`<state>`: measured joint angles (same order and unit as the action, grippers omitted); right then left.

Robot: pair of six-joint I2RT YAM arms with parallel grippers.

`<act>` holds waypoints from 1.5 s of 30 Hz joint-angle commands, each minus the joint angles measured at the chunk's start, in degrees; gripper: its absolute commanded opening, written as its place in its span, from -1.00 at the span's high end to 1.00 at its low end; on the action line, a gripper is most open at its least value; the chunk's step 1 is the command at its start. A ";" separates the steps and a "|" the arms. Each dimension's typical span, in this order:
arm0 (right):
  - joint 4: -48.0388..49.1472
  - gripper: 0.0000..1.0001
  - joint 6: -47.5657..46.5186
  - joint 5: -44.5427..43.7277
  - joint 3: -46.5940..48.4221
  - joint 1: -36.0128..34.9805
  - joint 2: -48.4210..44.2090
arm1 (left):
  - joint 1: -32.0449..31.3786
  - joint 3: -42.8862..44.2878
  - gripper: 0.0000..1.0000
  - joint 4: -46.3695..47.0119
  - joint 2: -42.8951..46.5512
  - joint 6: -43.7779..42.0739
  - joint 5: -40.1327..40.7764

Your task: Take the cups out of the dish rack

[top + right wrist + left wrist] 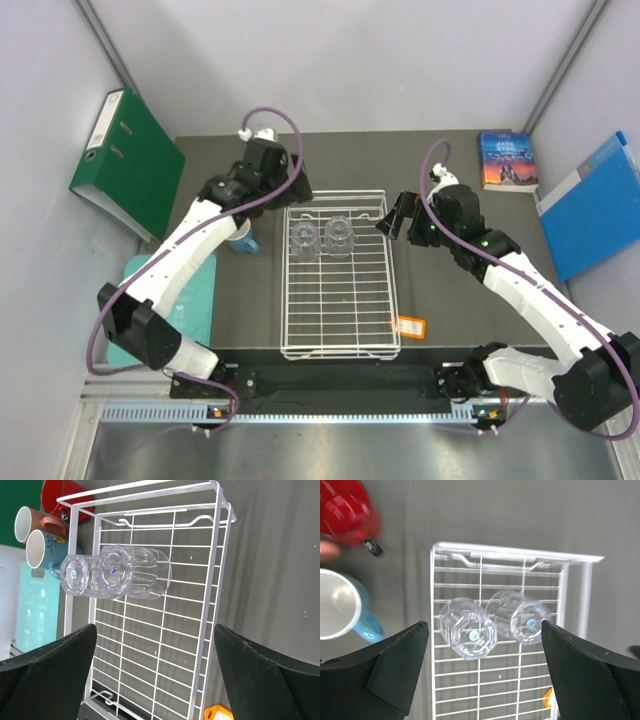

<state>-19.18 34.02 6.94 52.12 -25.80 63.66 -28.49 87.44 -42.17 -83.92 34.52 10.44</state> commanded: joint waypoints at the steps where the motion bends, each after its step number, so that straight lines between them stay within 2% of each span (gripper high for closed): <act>1: 0.28 -0.99 -1.24 -1.40 0.00 0.31 -1.08 | -4.19 -7.27 -0.98 3.58 -1.78 3.44 3.01; 7: -0.16 -0.98 -0.97 -1.40 -0.70 0.31 -1.61 | -5.08 -11.94 -0.98 7.28 -3.09 4.24 2.57; 24: -1.30 -0.98 -0.71 -1.93 -1.49 0.31 -2.57 | -5.17 -12.82 -0.95 9.39 -10.65 3.71 0.64; 28: -0.95 -0.98 -0.62 -2.02 -1.76 0.31 -2.40 | -5.26 -12.82 -0.55 8.60 -11.96 3.36 1.34; 29: -0.86 -0.98 -0.62 -2.02 -1.84 0.31 -2.31 | -5.17 -12.65 -0.32 8.51 -12.06 3.10 1.43; 31: -0.77 -0.97 -0.45 -1.93 -2.02 0.31 -2.31 | -5.26 -12.38 0.00 7.98 -12.49 2.92 1.95; 32: -0.77 -0.97 -0.36 -1.84 -2.11 0.31 -2.22 | -5.17 -12.03 0.22 7.64 -12.32 2.92 2.22; 33: -0.68 -0.97 -0.36 -1.84 -2.11 0.40 -2.40 | -5.17 -11.94 0.56 7.37 -12.15 2.57 2.57; 35: -0.60 -0.97 -0.36 -2.10 -2.02 0.31 -2.40 | -5.35 -11.16 0.91 6.85 -11.44 2.13 3.01; 36: -0.68 -0.97 -0.45 -2.11 -2.02 0.40 -2.31 | -5.26 -10.63 1.00 6.49 -11.18 1.61 3.45; 40: -0.07 -0.97 -0.53 -2.02 -1.76 0.31 -2.66 | -5.17 -6.24 1.00 2.38 -9.25 -0.33 4.50; 45: 1.60 -0.99 -1.67 -1.31 -1.32 0.31 -3.89 | -5.17 5.27 1.00 -2.47 -6.70 -2.88 5.03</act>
<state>-21.02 33.56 5.63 50.11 -25.78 62.15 -33.54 82.41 -42.06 -95.39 34.48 13.58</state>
